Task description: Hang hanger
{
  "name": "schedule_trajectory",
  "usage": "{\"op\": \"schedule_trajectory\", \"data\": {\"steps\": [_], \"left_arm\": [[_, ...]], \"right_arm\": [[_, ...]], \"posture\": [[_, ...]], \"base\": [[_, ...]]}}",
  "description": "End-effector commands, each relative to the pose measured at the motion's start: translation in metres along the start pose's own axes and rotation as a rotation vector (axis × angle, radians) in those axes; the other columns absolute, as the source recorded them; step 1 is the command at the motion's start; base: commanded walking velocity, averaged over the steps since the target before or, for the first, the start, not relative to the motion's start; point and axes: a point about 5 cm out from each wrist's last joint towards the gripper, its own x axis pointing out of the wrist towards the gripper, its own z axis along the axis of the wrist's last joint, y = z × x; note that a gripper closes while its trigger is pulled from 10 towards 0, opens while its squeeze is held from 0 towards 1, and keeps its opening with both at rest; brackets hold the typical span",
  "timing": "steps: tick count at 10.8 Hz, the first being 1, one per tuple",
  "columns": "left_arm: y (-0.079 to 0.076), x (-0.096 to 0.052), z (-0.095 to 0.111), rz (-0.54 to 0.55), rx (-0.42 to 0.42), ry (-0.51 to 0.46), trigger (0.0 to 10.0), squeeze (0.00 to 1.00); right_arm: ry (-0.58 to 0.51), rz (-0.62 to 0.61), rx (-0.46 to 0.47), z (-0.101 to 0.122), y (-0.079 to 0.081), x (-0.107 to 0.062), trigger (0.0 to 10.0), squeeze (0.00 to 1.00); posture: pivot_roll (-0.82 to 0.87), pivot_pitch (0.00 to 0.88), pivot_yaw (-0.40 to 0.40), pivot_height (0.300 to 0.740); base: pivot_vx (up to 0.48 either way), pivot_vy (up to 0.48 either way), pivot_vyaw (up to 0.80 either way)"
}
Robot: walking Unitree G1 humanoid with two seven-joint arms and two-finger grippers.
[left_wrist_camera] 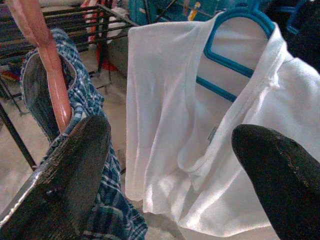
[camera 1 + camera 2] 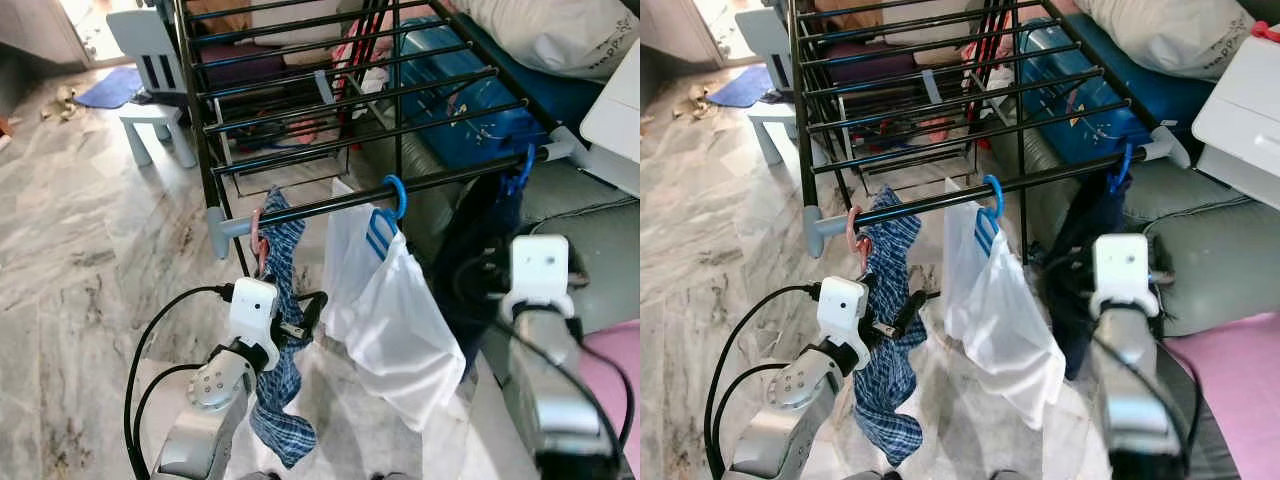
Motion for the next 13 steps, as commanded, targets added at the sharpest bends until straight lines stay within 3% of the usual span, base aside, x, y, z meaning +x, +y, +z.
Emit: {"op": "schedule_trajectory", "data": {"steps": [1, 2, 3, 6, 8, 9, 10, 13], "left_arm": [[0.001, -0.001, -0.002, -0.005, 0.016, 0.014, 10.0, 0.0], [0.003, -0.001, -0.001, -0.004, 0.017, 0.016, 10.0, 0.0], [0.003, -0.002, 0.001, -0.002, 0.008, 0.017, 10.0, 0.0], [0.006, -0.006, 0.002, 0.002, 0.009, 0.025, 10.0, 0.0], [0.006, -0.005, 0.003, 0.002, 0.011, 0.023, 10.0, 0.0], [0.008, -0.005, 0.005, 0.013, 0.011, 0.019, 10.0, 0.0], [0.01, -0.006, 0.004, 0.029, 0.004, 0.023, 10.0, 0.0], [0.005, -0.006, 0.002, 0.026, -0.014, 0.029, 10.0, 0.0]], "right_arm": [[0.029, -0.003, 0.0, -0.005, -0.001, 0.006, 10.0, 1.0], [0.094, 0.047, 0.024, -0.011, 0.003, 0.015, 10.0, 0.3], [0.121, 0.103, 0.049, -0.01, 0.008, 0.026, 10.0, 0.0], [0.191, 0.089, 0.159, -0.006, 0.013, 0.055, 10.0, 0.0], [0.226, 0.034, 0.212, -0.003, 0.014, 0.063, 10.0, 0.0], [0.27, 0.049, 0.241, -0.006, 0.02, 0.065, 2.6, 0.0], [0.324, 0.048, 0.278, -0.014, 0.024, 0.066, 0.0, 0.0], [0.393, 0.007, 0.257, -0.028, 0.019, 0.065, 0.0, 0.0]], "posture": [[-0.07, 0.077, 0.05, 0.74], [-0.06, 0.087, 0.053, 0.74], [-0.05, 0.099, 0.055, 0.74], [-0.03, 0.125, 0.063, 0.74], [-0.02, 0.13, 0.056, 0.74], [-0.01, 0.132, 0.052, 0.74], [-0.01, 0.135, 0.045, 0.74], [-0.02, 0.139, 0.036, 0.74]], "base": [[0.0, 0.0, 0.0], [0.0, 0.0, 0.0], [0.0, 0.0, 0.0], [0.0, 0.0, 0.0], [0.0, 0.0, 0.0], [0.0, 0.0, 0.0], [0.0, 0.0, 0.0], [0.0, 0.0, 0.0]]}}
